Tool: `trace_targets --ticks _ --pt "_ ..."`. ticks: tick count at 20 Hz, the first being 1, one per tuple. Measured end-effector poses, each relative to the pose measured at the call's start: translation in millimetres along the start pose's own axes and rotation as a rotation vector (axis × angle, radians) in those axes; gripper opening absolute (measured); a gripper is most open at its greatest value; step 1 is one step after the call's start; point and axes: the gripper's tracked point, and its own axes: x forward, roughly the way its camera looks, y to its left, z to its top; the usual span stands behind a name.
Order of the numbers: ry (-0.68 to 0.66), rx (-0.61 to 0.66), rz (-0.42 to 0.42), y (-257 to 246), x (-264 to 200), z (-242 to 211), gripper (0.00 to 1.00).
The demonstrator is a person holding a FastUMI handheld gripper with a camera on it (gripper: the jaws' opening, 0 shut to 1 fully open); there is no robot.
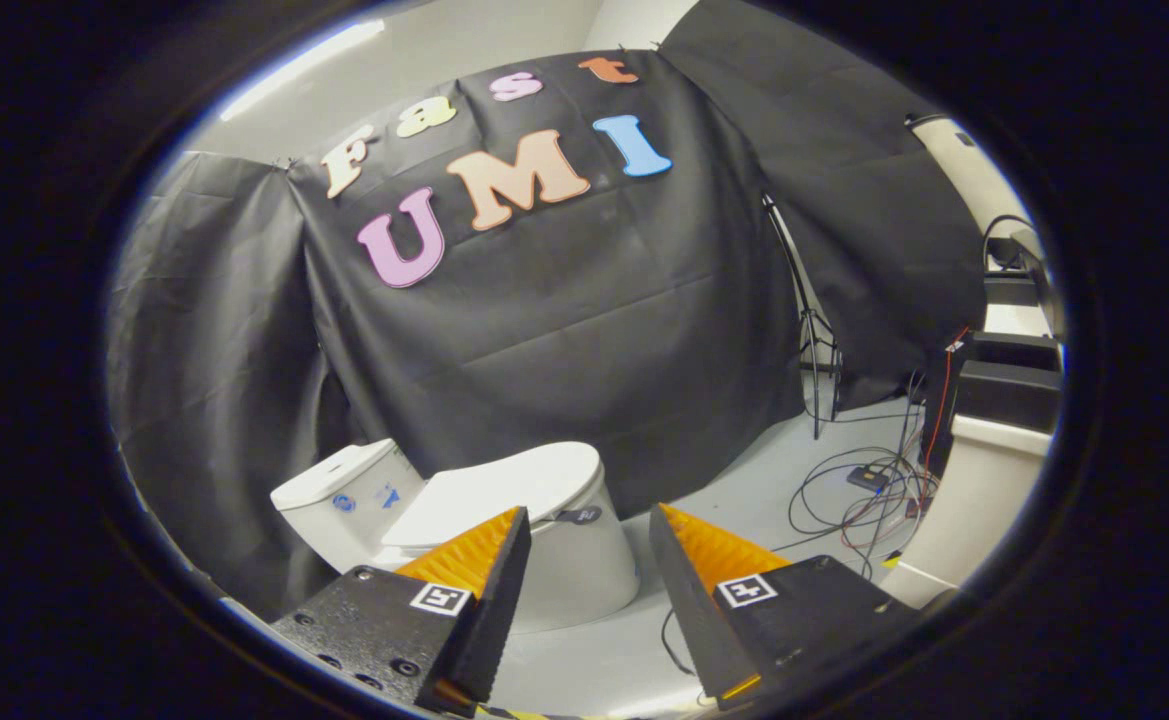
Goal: Open the toilet lid.
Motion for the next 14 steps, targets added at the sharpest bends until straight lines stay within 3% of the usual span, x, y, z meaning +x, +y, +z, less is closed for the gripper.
trace_targets --ticks 11,14 --pt "0.106 0.068 -0.007 -4 21 -9 0.74" --pt "0.14 0.14 0.014 1 38 -8 0.74"
